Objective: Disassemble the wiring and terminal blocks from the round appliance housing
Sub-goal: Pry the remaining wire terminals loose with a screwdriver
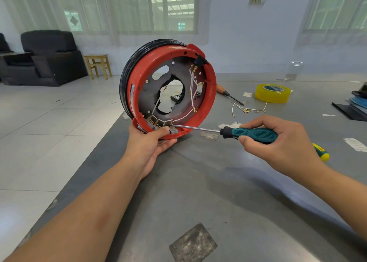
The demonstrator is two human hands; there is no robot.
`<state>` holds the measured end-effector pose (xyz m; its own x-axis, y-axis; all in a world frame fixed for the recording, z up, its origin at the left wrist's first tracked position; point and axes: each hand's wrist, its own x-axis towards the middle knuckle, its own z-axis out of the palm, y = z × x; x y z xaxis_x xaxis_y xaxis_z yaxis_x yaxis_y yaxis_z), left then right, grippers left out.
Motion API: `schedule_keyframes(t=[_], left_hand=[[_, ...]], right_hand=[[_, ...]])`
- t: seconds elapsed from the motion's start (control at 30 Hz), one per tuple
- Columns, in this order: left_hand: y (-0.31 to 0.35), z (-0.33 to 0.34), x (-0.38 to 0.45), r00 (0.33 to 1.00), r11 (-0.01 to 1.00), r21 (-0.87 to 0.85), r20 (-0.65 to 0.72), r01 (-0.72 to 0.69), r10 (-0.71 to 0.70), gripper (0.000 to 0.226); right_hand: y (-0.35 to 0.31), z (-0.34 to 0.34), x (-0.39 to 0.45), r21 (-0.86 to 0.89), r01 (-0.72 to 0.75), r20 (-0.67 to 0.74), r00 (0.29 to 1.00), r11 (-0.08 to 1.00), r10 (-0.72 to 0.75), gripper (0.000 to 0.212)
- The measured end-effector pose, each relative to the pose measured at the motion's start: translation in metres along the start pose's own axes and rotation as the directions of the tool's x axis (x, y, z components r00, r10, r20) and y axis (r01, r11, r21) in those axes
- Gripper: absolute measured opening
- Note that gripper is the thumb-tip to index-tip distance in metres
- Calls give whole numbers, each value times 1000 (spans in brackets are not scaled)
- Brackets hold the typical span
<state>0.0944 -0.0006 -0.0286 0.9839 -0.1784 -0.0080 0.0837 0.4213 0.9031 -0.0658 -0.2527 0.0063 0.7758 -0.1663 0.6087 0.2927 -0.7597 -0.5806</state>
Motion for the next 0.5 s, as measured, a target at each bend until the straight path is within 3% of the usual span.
schedule_keyframes(t=[0.33, 0.5], left_hand=[[0, 0, 3, 999, 999, -39, -47, 11, -12, 57], [0, -1, 1, 997, 995, -85, -44, 51, -55, 42]], right_hand=[[-9, 6, -9, -151, 153, 36, 988, 977, -149, 22], [-9, 15, -12, -210, 168, 30, 986, 963, -165, 25]])
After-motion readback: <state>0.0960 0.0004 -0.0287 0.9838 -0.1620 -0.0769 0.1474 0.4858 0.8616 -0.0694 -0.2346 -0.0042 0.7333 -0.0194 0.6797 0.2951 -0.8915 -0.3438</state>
